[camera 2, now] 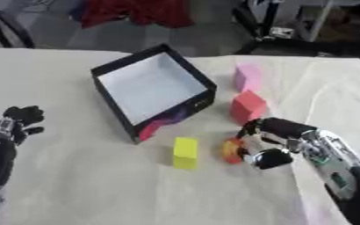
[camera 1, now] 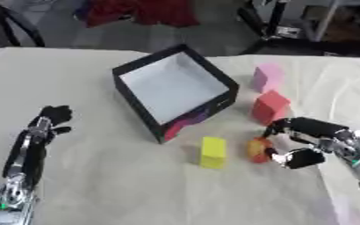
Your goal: Pick up objects on the table and place them in the box.
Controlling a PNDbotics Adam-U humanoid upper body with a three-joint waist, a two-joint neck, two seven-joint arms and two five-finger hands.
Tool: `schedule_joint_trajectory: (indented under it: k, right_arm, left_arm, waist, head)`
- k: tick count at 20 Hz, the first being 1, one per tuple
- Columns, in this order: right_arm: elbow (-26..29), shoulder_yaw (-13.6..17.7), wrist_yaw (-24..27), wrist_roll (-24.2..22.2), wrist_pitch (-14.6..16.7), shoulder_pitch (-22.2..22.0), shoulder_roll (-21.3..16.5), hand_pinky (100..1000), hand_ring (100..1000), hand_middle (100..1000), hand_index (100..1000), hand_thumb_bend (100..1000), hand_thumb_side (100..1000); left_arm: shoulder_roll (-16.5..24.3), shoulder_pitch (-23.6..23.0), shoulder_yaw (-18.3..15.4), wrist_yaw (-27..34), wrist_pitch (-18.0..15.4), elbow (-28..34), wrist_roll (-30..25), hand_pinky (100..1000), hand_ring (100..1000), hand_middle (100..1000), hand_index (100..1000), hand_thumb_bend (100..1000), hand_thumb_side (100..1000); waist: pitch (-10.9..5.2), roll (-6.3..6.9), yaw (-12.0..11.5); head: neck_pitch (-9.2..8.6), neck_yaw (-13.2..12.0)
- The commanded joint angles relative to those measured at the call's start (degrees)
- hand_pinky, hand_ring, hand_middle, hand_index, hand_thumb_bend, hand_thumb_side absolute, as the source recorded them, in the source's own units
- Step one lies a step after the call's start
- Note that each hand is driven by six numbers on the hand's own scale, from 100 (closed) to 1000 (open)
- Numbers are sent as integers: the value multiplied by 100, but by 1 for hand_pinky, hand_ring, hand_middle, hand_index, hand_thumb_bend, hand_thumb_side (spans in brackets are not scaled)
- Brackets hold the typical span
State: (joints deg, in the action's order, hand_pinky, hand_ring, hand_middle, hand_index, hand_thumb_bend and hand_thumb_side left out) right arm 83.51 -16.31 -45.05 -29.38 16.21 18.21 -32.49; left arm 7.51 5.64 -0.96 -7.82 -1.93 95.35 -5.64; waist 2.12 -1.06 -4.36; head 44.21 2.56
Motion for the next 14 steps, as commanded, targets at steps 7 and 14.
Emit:
schedule_joint_trajectory:
  k: [7,14]
  right_arm:
    - [98,72,-161,862,-26,105,-121,824,762,661,310,100,112]
    - [347,193,21,1643,-167,57,-153,810,730,614,254,100,100]
  left_arm:
    - [48,86,16,1,-10,74,-22,779,816,739,814,153,1000]
    - [49,84,9,3,-9,73,-16,779,816,739,814,152,1000]
  waist:
    - [-9,-51,-4]
    - [-6,-51,3]
  head:
    - [-9,3]
    - [-9,-14]
